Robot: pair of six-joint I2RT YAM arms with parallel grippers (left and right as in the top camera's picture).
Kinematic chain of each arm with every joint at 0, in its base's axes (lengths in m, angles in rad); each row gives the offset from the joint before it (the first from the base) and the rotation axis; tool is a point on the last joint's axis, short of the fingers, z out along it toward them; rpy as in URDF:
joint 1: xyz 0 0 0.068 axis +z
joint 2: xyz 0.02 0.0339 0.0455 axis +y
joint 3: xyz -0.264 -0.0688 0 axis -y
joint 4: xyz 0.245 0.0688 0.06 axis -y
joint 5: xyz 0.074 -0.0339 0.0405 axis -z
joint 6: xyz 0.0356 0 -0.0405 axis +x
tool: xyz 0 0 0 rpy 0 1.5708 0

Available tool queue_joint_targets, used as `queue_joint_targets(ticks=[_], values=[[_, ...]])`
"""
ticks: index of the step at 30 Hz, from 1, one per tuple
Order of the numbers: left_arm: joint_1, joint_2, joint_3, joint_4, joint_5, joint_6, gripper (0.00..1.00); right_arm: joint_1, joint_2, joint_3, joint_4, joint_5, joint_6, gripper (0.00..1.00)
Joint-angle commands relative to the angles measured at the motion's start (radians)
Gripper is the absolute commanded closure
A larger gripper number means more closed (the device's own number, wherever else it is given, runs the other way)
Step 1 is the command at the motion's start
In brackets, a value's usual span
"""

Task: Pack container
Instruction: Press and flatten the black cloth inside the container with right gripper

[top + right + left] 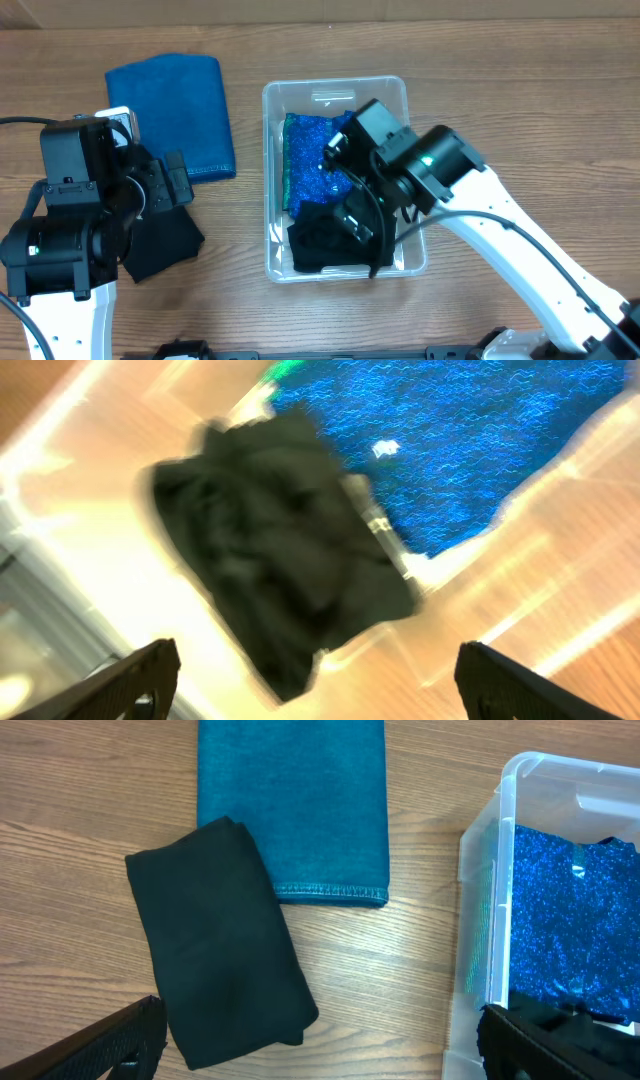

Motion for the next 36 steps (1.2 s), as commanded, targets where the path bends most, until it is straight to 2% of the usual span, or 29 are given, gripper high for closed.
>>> queue_joint_targets(ticks=[1, 6, 9, 16, 21, 23, 27, 32, 36], values=[[-0.003, 0.001, 0.018, 0.001, -0.003, 0.019, 0.0, 0.003, 0.001, -0.026, 0.001, -0.203, 0.014, 0.96], [-0.003, 0.002, 0.018, 0.001, -0.003, 0.019, 0.0, 0.004, 0.002, -0.259, 0.111, -0.301, 0.01, 0.96], [-0.003, 0.002, 0.018, 0.002, -0.003, 0.019, 0.0, 0.004, 0.002, -0.335, 0.129, -0.31, 0.007, 0.96], [-0.003, 0.002, 0.018, 0.002, -0.003, 0.019, 0.0, 0.004, 0.078, -0.363, 0.19, -0.304, 0.008, 0.96], [-0.003, 0.001, 0.018, 0.0, -0.003, 0.019, 0.0, 0.003, 0.203, -0.367, 0.409, -0.051, 0.151, 0.94], [-0.003, 0.001, 0.018, 0.0, -0.003, 0.019, 0.0, 0.003, 0.231, -0.367, 0.473, 0.009, 0.157, 0.88], [-0.003, 0.001, 0.018, 0.0, -0.003, 0.019, 0.0, 0.003, 0.244, -0.367, 0.595, 0.152, 0.198, 0.87], [-0.003, 0.002, 0.018, -0.006, -0.003, 0.019, 0.0, 0.003, 0.244, -0.367, 0.554, 0.151, 0.198, 0.87], [-0.003, 0.001, 0.018, -0.026, -0.003, 0.019, 0.0, 0.003, 0.233, -0.346, 0.512, 0.152, 0.229, 0.96]])
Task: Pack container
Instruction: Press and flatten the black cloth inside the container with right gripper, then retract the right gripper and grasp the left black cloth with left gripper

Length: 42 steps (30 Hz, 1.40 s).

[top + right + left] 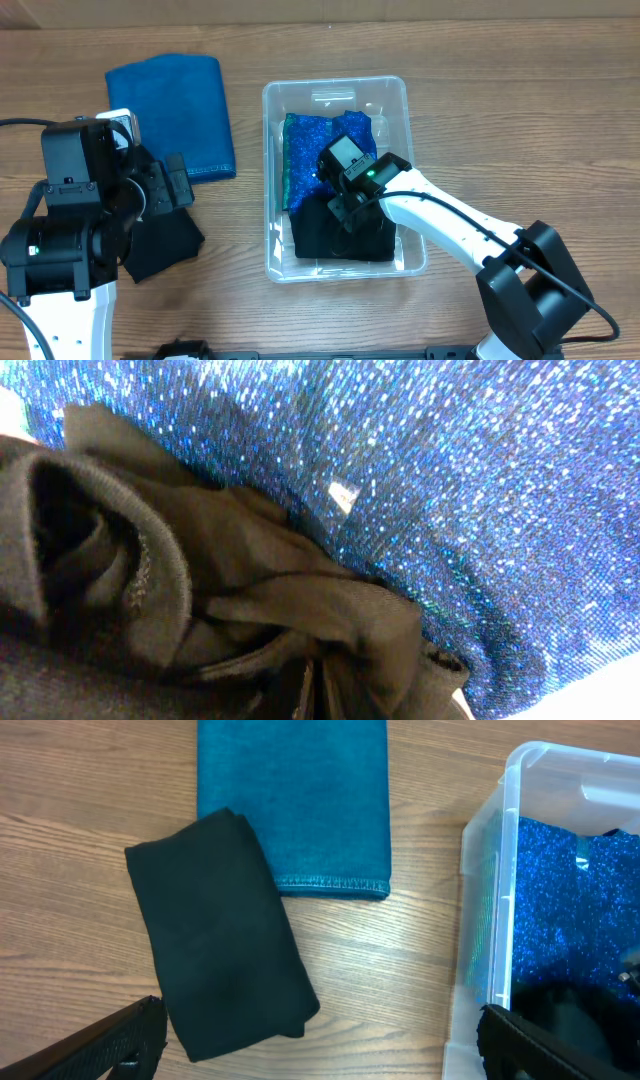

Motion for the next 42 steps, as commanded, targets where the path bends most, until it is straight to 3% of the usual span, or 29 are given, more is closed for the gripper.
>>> queue_joint_targets(ticks=[1, 4, 5, 6, 7, 8, 11, 15, 18, 21, 24, 28, 42], values=[[-0.003, 0.001, 0.018, -0.014, -0.003, 0.019, 0.0, 0.002, -0.022, 0.037, -0.044, 0.029, 0.066, 0.96], [-0.003, 0.001, 0.018, -0.015, -0.003, 0.019, 0.0, 0.002, -0.18, 0.143, -0.119, 0.123, 0.121, 0.89], [-0.003, 0.001, 0.018, -0.017, -0.003, 0.019, 0.0, -0.003, -0.238, 0.19, -0.15, 0.165, 0.159, 0.81], [-0.003, 0.001, 0.018, -0.02, -0.003, 0.018, 0.0, -0.021, -0.294, 0.236, -0.177, 0.199, 0.194, 0.35], [-0.002, 0.002, 0.018, -0.024, -0.003, 0.019, 0.0, -0.063, -0.361, 0.275, -0.198, 0.199, 0.195, 0.23], [0.001, 0.006, 0.018, -0.02, -0.003, 0.013, 0.0, -0.115, -0.414, 0.294, -0.215, 0.194, 0.203, 0.0], [0.063, 0.05, 0.018, -0.014, 0.001, -0.045, 0.0, -0.345, -0.526, 0.297, -0.304, 0.164, 0.205, 0.0], [0.343, 0.182, 0.0, -0.002, 0.201, -0.071, 0.0, -0.603, -0.523, 0.271, -0.401, 0.058, 0.205, 0.0], [0.546, 0.272, -0.05, 0.022, 0.278, -0.098, 0.0, -0.647, -0.503, 0.267, -0.402, 0.007, 0.205, 0.0], [0.681, 0.325, -0.196, 0.145, 0.309, -0.104, 0.0, -0.647, -0.484, 0.267, -0.402, 0.006, 0.205, 0.0], [0.702, 0.35, -0.344, 0.288, 0.328, -0.045, 0.0, -0.646, -0.468, 0.267, -0.402, 0.005, 0.205, 0.0], [0.7, 0.404, -0.469, 0.458, 0.491, 0.085, 0.0, -0.646, -0.458, 0.267, -0.401, 0.002, 0.205, 0.0], [0.701, 0.598, -0.514, 0.597, 0.353, 0.067, 0.0, -0.646, -0.458, 0.267, -0.401, 0.002, 0.205, 0.0]])
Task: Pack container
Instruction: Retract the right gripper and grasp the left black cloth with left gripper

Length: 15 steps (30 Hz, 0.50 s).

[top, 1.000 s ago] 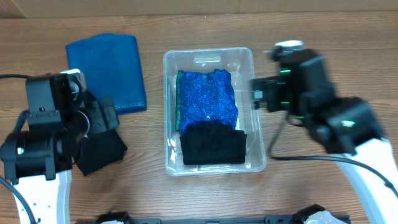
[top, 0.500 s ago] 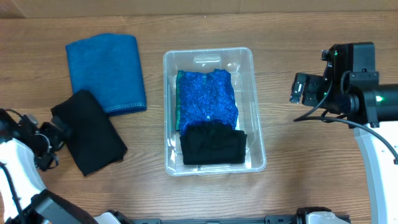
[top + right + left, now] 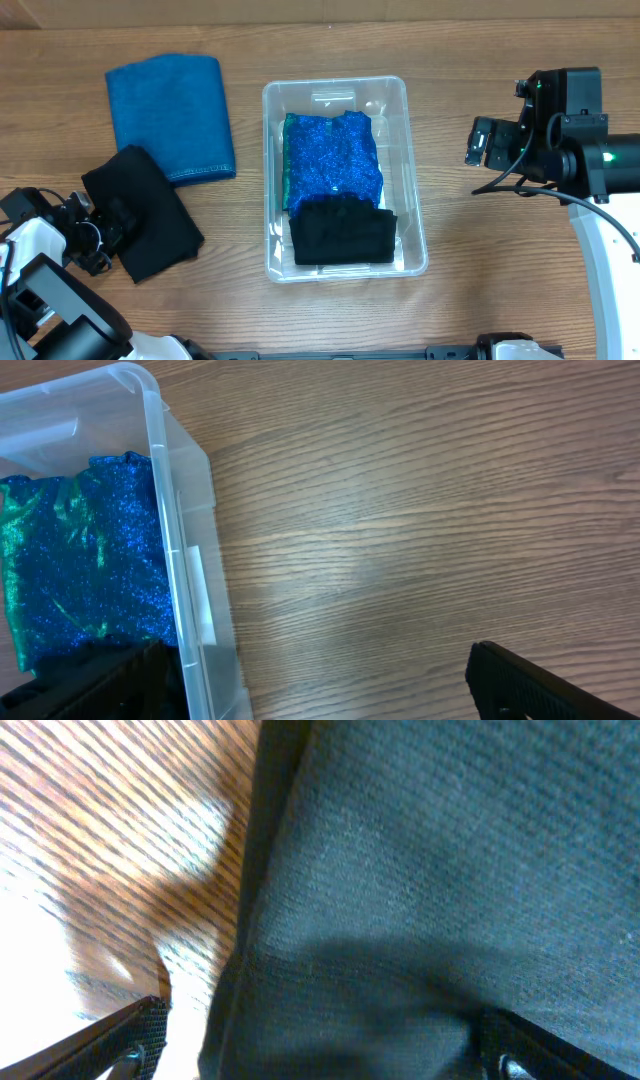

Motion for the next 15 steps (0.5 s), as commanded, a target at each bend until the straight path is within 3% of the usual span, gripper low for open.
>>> queue_joint_targets(ticks=[1, 6, 12, 15], values=[[-0.002, 0.021, -0.014, 0.062, -0.039, -0.004, 0.0, -0.002, -0.002, -0.003, 0.005, -0.005, 0.004, 0.0], [-0.009, 0.103, -0.014, 0.097, 0.087, 0.013, 0.01, -0.002, -0.003, -0.003, 0.005, -0.006, 0.004, 0.0], [-0.009, 0.143, -0.014, 0.08, 0.255, 0.026, 0.5, -0.002, -0.003, -0.003, 0.005, -0.006, 0.004, 0.0], [-0.009, 0.143, -0.014, 0.061, 0.256, 0.0, 0.85, -0.002, -0.003, -0.003, 0.005, -0.006, 0.004, 0.0]])
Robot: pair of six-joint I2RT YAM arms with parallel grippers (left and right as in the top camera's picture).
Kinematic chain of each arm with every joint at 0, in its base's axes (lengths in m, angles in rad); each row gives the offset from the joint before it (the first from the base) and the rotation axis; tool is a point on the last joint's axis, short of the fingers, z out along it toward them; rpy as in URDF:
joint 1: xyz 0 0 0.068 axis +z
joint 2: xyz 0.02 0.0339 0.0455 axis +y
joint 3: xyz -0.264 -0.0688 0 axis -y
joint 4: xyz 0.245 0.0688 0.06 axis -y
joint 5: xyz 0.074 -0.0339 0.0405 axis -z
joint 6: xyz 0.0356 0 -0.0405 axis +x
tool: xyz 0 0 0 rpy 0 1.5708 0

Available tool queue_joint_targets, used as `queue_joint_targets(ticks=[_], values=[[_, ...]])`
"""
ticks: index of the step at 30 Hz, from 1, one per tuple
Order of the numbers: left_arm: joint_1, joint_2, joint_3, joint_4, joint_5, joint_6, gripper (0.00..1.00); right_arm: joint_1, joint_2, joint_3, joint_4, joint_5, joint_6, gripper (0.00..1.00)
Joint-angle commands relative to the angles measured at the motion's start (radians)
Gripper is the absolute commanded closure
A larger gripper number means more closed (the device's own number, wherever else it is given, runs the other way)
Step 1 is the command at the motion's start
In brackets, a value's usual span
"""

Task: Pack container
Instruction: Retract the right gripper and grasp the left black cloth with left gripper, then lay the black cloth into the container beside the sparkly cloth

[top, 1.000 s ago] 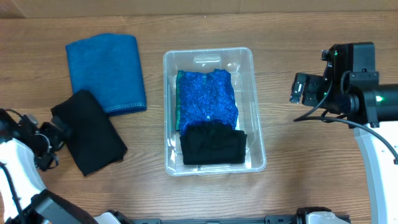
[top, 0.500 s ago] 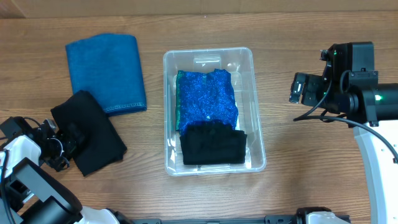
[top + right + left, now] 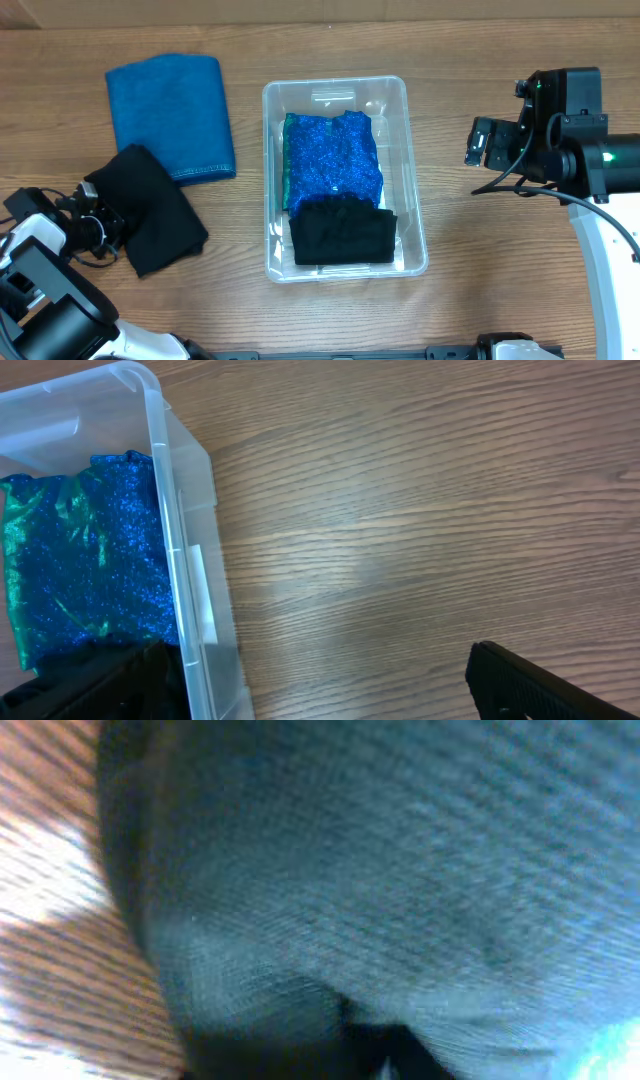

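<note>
A clear plastic container [image 3: 335, 82] stands mid-table, holding a sparkly blue cloth [image 3: 330, 160] and, at its near end, a folded black cloth [image 3: 340, 235]. A second black cloth [image 3: 155, 210] lies on the table to the left. My left gripper [image 3: 100, 222] is low at that cloth's left edge; in the left wrist view the dark fabric [image 3: 380, 870] fills the frame and the jaws [image 3: 370, 1050] look shut on it. My right gripper [image 3: 478, 142] hangs open to the right of the container [image 3: 180, 530], nothing between its fingers [image 3: 320, 690].
A folded blue towel [image 3: 170, 105] lies at the back left, its near edge touching the loose black cloth. Bare wood table [image 3: 400, 510] lies to the right of the container.
My left gripper's fingers, apart at the black cloth's edge, have closed on the fabric, and the cloth has shifted slightly to the right. The right arm has not moved.
My right gripper was open over the container with a black cloth under it, then pressed down on that cloth inside. Then it was raised at the right, open, while my left gripper, first high, was down at the table's black cloth. Now it grips that cloth.
</note>
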Motion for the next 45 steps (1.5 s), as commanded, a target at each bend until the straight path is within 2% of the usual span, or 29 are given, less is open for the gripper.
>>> queue_joint_targets(ticks=[1, 5, 10, 12, 14, 17, 20, 24, 27, 28, 31, 33, 38, 41, 43, 45], values=[[-0.01, 0.034, -0.028, -0.024, 0.031, -0.039, 0.96, -0.002, -0.003, -0.002, 0.005, -0.002, 0.005, 0.0], [-0.013, -0.065, -0.027, -0.069, 0.18, -0.04, 0.96, -0.002, -0.003, -0.002, 0.005, -0.002, 0.005, 0.0], [-0.089, -0.423, 0.0, -0.147, 0.314, -0.099, 0.96, -0.002, -0.003, -0.002, 0.005, -0.002, 0.005, 0.0], [-0.173, -0.602, 0.039, -0.143, 0.308, -0.169, 0.96, -0.002, -0.002, -0.002, 0.005, -0.002, 0.005, 0.0], [-0.269, -0.701, 0.077, -0.12, 0.259, -0.228, 0.96, -0.002, -0.003, -0.002, 0.005, -0.003, 0.005, 0.0], [-0.53, -0.779, 0.113, -0.043, 0.041, -0.351, 0.96, -0.002, -0.003, -0.002, 0.005, -0.003, 0.005, 0.0], [-0.821, -0.741, 0.113, 0.074, -0.202, -0.466, 0.96, -0.002, -0.002, -0.002, 0.005, -0.006, 0.005, 0.0], [-1.146, -0.554, 0.113, 0.288, -0.458, -0.598, 0.96, -0.002, -0.003, -0.002, 0.005, -0.006, 0.005, 0.0], [-1.246, -0.401, 0.113, 0.444, -0.465, -0.689, 0.96, -0.002, -0.003, -0.002, 0.005, -0.006, 0.005, 0.0], [-1.263, -0.359, 0.113, 0.486, -0.47, -0.735, 0.96, -0.002, -0.003, -0.002, 0.005, -0.006, 0.005, 0.0], [-1.284, -0.228, 0.113, 0.597, -0.47, -0.973, 0.96, -0.002, -0.003, -0.002, 0.005, -0.006, 0.005, 0.0], [-1.285, -0.19, 0.113, 0.614, -0.454, -1.01, 0.96, -0.002, -0.002, -0.002, 0.008, -0.006, 0.005, 0.0], [-1.283, -0.118, 0.113, 0.553, -0.449, -0.988, 0.96, -0.002, -0.002, -0.002, 0.009, -0.006, 0.005, 0.0], [-1.27, -0.093, 0.113, 0.528, -0.452, -0.887, 0.85, -0.002, -0.002, -0.002, 0.008, -0.006, 0.005, 0.0], [-1.269, -0.093, 0.113, 0.488, -0.448, -0.887, 0.91, -0.002, -0.002, -0.002, 0.008, -0.006, 0.005, 0.0], [-1.274, -0.093, 0.113, 0.48, -0.435, -0.888, 0.92, -0.002, -0.002, -0.002, 0.008, -0.006, 0.005, 0.0]])
